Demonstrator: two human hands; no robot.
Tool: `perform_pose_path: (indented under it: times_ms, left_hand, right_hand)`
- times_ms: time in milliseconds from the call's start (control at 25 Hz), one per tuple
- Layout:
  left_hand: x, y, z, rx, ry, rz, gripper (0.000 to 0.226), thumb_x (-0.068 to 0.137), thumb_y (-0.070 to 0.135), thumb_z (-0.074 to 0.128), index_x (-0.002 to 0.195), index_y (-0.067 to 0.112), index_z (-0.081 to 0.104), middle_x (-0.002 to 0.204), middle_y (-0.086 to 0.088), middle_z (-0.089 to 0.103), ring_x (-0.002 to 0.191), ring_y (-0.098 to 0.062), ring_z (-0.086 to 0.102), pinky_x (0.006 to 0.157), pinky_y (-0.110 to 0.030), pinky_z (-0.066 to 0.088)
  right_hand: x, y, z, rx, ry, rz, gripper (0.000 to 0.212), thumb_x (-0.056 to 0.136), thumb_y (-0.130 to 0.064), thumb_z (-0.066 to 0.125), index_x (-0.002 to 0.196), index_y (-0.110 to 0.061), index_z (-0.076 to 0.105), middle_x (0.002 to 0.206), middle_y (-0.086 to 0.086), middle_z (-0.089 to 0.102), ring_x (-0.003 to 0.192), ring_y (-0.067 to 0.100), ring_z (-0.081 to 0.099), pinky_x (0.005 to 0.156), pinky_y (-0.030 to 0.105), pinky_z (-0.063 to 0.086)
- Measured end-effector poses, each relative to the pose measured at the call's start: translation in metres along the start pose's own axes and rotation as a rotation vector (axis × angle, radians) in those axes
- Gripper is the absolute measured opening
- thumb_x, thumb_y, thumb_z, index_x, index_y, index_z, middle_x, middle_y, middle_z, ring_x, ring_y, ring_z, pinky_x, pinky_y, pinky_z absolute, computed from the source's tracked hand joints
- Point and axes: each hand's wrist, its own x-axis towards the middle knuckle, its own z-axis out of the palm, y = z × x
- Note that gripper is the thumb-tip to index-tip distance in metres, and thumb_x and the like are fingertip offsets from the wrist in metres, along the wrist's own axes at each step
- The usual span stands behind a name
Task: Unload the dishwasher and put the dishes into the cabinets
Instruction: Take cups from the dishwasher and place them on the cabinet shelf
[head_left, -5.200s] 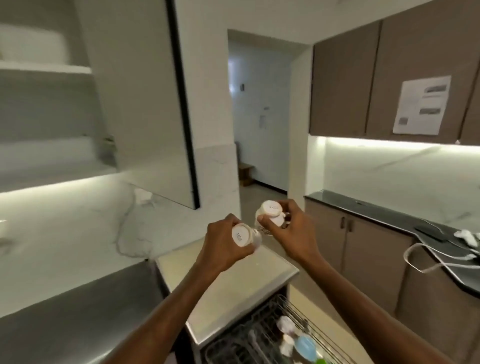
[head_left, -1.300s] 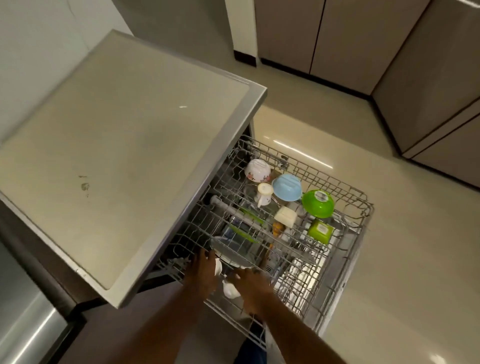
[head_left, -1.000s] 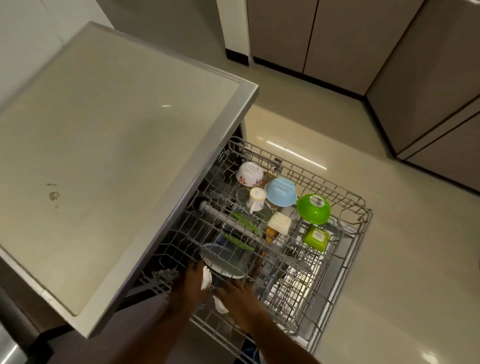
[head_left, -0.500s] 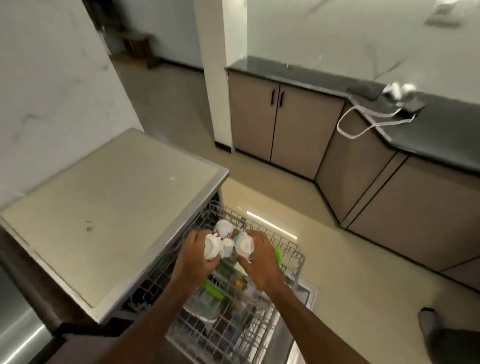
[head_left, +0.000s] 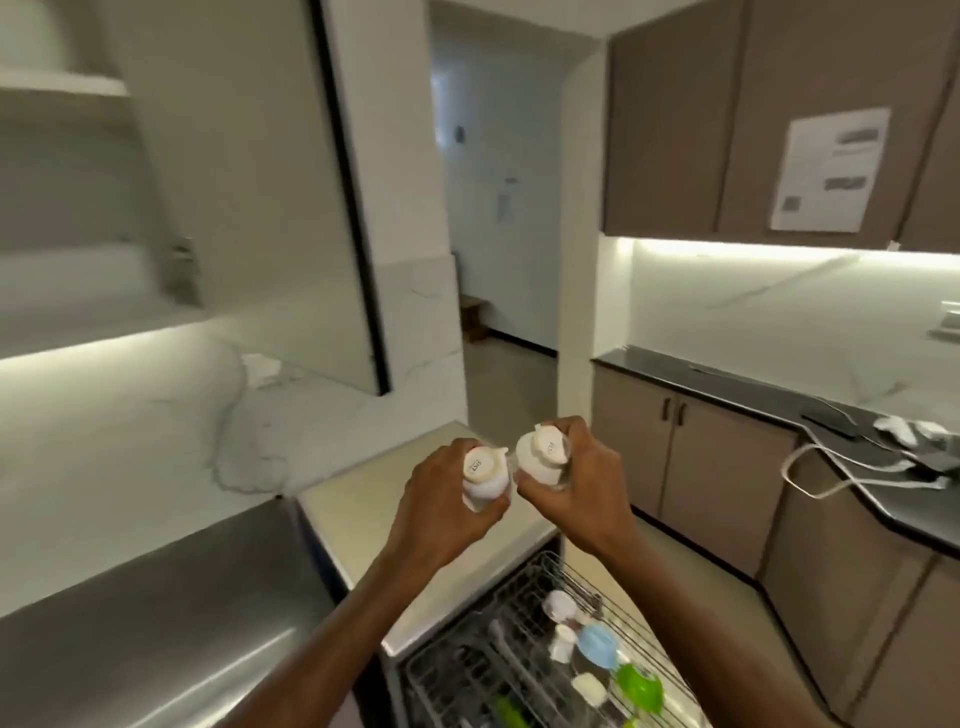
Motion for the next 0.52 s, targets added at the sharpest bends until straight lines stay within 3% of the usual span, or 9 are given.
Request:
perform_pose_path:
  times_ms: [200,320,520]
  left_hand:
    - [-0.067,-0.021,-0.160,0.062,0.207,-0.127,0.048,0.070,0.053,0.085,0.109,0.034,0.064,0.100,0.016,0.071,0.092,-0.004,0.068,0.078,-0.030,0.058]
    - [-0.090,-0.047,-0.250,0.157,0.306,-0.213,0.050,0.071,0.055,0.086,0.112,0.035,0.066,0.104,0.019,0.071,0.098,0.000,0.067,0.082,-0.023,0.058]
    - [-0.084,-0.096,-0.359,0.258,0.400,-0.372,0.053,0.066,0.056,0.089,0.109,0.035,0.067,0.103,0.022,0.070,0.093,0.001,0.067,0.076,-0.019,0.057]
  right_hand:
    - [-0.008,-0.131,0.056,0.223,-0.085,-0.213,0.045,0.074,-0.035,0.093,0.107,-0.031,0.061,0.093,-0.016,0.069,0.087,0.004,0.068,0.069,0.011,0.047]
    - [0.005,-0.186,0.100,0.315,-0.147,-0.277,0.048,0.075,-0.038,0.093,0.110,-0.034,0.062,0.102,-0.018,0.067,0.093,0.008,0.067,0.070,0.020,0.054]
    - [0.040,-0.253,0.195,0.378,-0.274,-0.401,0.054,0.073,-0.041,0.092,0.117,-0.037,0.061,0.108,-0.019,0.061,0.099,0.000,0.061,0.073,0.012,0.049]
